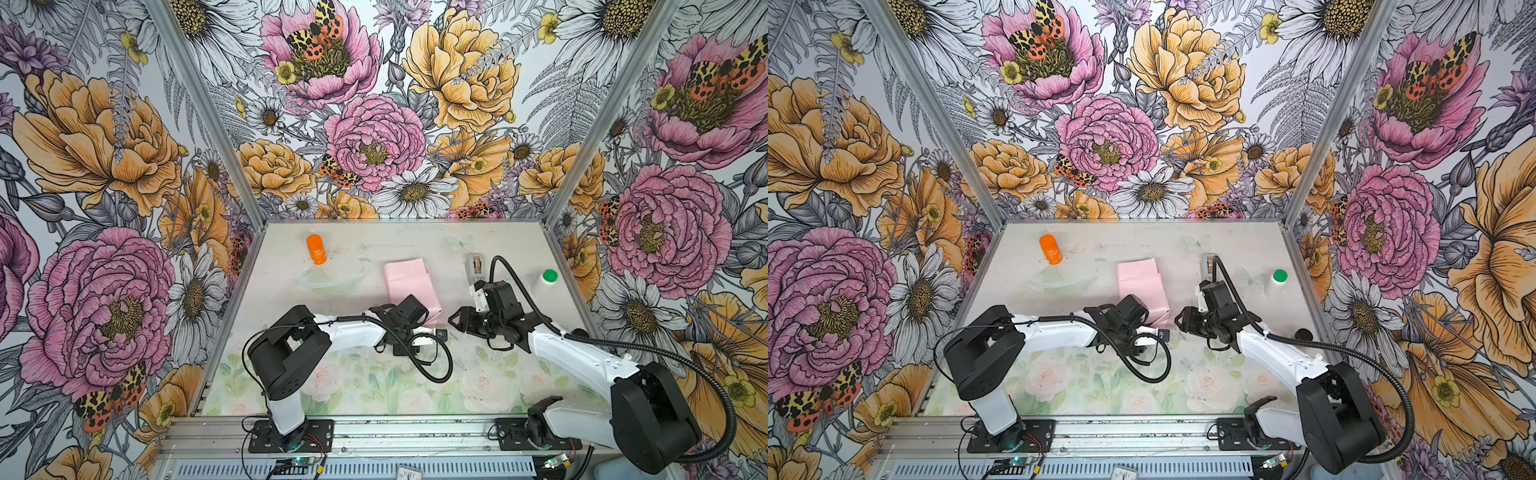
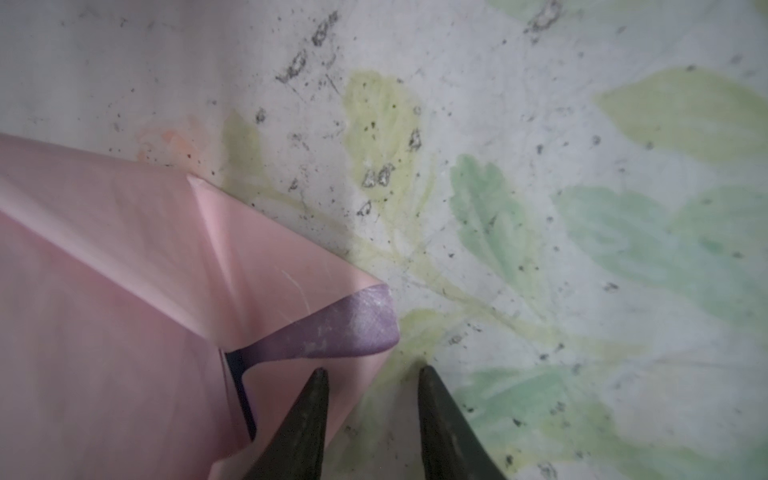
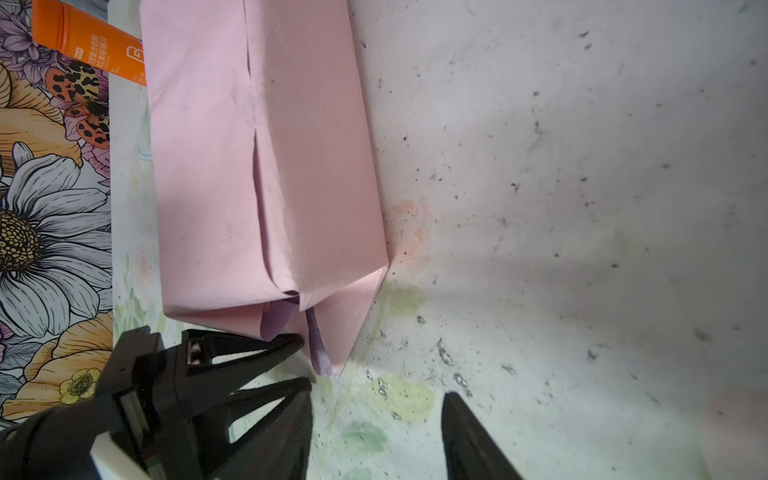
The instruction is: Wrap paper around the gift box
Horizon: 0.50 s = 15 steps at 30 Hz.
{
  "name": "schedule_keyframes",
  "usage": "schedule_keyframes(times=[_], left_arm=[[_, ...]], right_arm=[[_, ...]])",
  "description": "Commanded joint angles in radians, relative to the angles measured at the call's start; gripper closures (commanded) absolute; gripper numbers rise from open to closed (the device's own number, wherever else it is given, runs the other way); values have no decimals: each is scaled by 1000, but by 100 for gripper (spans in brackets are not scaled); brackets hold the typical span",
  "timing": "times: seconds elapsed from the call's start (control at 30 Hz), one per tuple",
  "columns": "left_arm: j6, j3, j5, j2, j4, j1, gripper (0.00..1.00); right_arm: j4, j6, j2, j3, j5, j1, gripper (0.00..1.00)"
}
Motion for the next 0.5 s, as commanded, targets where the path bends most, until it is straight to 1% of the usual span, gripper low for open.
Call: schedule_keyframes(times=[0.0,0.13,0.3,0.47], left_arm=[[-22,28,1,24,17,10,65],[-38,40,1,38,26,15,69],[-51,47,4,41,30,21,79],[-57,41,27,28,41,22,92]], right_arm=[[19,7,-33,-6,-5,-2,48],[20,10,-40,-12,-5,-3,48],[19,19,-52,-22,-10,-3,48],[27,47,-65,-41,-27,-1,48]])
